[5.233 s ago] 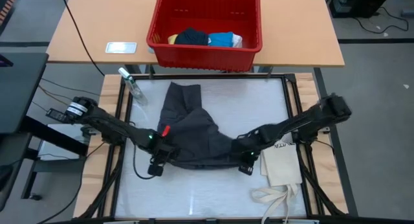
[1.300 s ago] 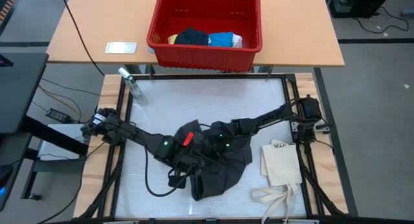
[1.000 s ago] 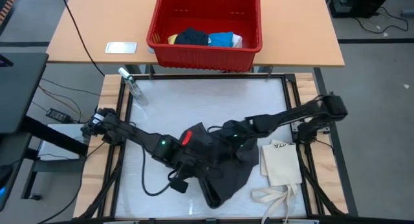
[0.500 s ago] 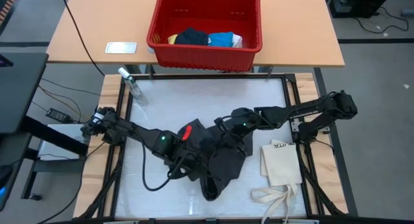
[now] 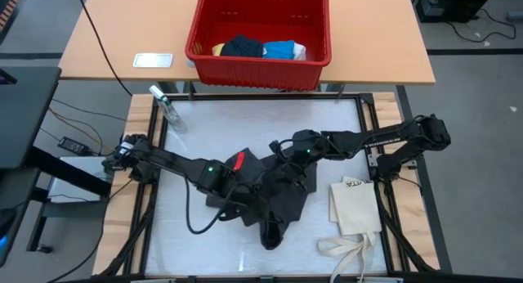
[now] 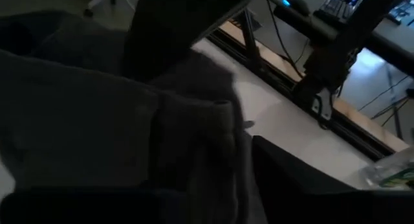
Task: Fold laundry
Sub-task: Fold the dark blue shorts
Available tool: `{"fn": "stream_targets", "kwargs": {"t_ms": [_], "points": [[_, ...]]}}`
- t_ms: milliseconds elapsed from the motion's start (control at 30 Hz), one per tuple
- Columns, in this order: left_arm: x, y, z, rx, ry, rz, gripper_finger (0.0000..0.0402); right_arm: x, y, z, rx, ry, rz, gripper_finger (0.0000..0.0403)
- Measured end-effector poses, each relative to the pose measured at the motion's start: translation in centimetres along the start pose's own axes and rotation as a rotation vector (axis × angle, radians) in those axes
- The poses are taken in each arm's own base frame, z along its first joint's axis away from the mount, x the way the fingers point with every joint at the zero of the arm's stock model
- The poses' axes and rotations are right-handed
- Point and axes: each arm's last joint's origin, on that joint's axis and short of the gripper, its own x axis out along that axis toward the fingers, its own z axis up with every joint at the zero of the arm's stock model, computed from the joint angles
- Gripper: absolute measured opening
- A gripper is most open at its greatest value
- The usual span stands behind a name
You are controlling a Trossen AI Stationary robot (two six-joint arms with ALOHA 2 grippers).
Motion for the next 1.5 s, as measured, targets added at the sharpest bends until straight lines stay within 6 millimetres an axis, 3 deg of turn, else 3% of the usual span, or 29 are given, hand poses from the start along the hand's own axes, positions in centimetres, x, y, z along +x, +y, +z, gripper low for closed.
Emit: {"fn": "stream_targets", "kwargs": {"t_ms": [233,467,700,933,1067,1267,1500], "points": [[1.8,-0.1,0.2,0.051,-0.019,-0.036,0.0018,0.4,-0.1,0.0,-0.062,-0.031,0.01,0.0209],[2.2,0.3,-0.3,0.059,-0.018,-0.04,0.0018,3.4,1.0,-1.9,-0.06,-0.052,0.166,0.0226],[1.9,0.4,-0.4,0.05,-0.022,-0.032,0.0018,3.6,1.0,-1.5,-0.098,-0.093,0.164,0.0197],[1.9,0.3,-0.6,-0.036,-0.007,-0.049,0.0018,3.6,1.1,-1.6,-0.09,-0.098,0.187,0.0102],[1.9,0.2,-0.7,-0.159,0.011,-0.057,0.002,3.6,1.0,-1.8,-0.072,-0.085,0.192,0.0022],[0.5,-0.1,-2.3,-0.549,0.178,-0.026,0.0048,1.9,-1.2,-3.0,0.22,0.036,0.046,0.0019],[-4.6,0.2,-6.4,-1.261,0.333,0.111,0.01,-3.3,-4.0,-2.7,0.449,0.151,-0.31,0.0019]]}}
